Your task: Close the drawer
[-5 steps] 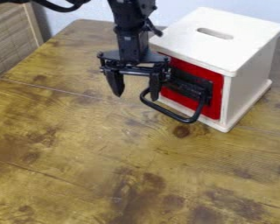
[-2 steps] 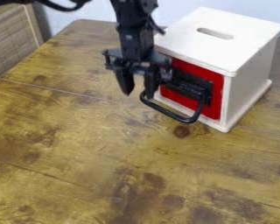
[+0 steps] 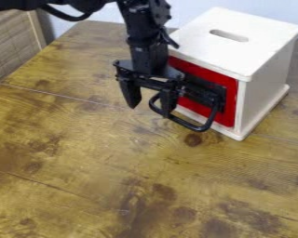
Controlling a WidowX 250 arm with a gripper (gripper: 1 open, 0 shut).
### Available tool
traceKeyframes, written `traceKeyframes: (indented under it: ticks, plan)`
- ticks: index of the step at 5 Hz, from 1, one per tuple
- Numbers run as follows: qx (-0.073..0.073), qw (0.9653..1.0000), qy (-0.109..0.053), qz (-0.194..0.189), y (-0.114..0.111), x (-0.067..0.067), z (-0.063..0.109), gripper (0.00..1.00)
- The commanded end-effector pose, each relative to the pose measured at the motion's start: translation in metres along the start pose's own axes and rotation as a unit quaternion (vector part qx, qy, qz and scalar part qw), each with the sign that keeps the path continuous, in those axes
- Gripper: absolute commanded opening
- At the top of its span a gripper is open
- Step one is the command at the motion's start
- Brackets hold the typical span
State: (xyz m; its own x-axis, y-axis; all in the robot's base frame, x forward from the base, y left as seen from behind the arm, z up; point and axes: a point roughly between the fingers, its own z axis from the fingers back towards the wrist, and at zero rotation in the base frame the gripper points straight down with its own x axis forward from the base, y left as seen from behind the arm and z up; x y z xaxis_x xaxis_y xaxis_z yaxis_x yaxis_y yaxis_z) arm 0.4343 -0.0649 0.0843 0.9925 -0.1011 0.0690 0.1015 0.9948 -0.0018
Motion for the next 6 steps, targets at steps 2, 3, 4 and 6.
traceKeyframes:
  ticks: [2, 3, 4, 6]
  plan:
    - [0.005, 0.9961, -0.073, 0.049, -0.011, 0.006, 0.072, 1.0]
    - [0.004, 0.995, -0.077, 0.063, -0.013, 0.002, 0.101, 1.0]
    - [0.001, 0.9946, -0.084, 0.061, -0.003, -0.012, 0.108, 1.0]
    - [0.001, 0.9964, -0.069, 0.049, 0.014, -0.048, 0.097, 1.0]
